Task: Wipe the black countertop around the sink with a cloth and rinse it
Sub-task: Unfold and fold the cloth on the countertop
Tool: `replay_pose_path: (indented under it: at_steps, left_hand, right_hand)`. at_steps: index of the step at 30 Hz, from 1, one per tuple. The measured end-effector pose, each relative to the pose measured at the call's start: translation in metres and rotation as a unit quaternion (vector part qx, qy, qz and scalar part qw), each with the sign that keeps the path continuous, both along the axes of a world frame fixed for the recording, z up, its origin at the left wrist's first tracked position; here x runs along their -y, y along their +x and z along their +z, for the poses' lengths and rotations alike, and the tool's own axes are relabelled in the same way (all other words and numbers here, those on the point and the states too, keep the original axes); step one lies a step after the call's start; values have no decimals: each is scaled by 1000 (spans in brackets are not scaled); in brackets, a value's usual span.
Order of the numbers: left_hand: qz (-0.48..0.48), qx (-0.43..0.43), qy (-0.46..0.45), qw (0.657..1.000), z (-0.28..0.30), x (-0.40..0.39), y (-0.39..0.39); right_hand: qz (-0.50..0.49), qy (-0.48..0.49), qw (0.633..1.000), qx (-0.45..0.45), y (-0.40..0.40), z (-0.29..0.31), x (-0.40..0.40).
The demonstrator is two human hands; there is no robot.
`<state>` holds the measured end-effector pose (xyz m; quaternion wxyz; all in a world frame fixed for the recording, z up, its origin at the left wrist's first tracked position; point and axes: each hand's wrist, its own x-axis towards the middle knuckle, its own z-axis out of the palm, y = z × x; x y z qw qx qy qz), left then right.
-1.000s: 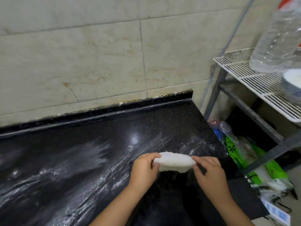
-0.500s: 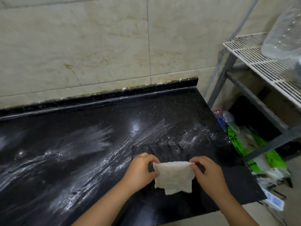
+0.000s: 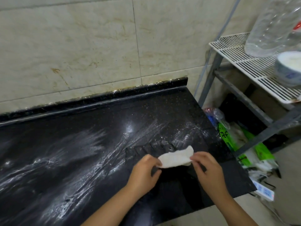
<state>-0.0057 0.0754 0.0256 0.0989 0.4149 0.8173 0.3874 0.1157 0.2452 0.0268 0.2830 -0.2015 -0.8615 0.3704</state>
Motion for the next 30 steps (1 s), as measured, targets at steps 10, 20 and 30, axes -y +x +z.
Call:
replay_pose_path:
  at_steps: [10,20,30]
  left_hand:
    - [-38,60,-280,957,-24,4,37]
    - [2,52,-274,960,-26,-48,10]
    - [-114,-73,-321,937,-32,-58,2]
  right_hand:
    - [7,-110,965,240,63,-52,19]
    - [-57,-170,956,234,6,-35,4]
    - [9,-112,968,224,31,-47,2]
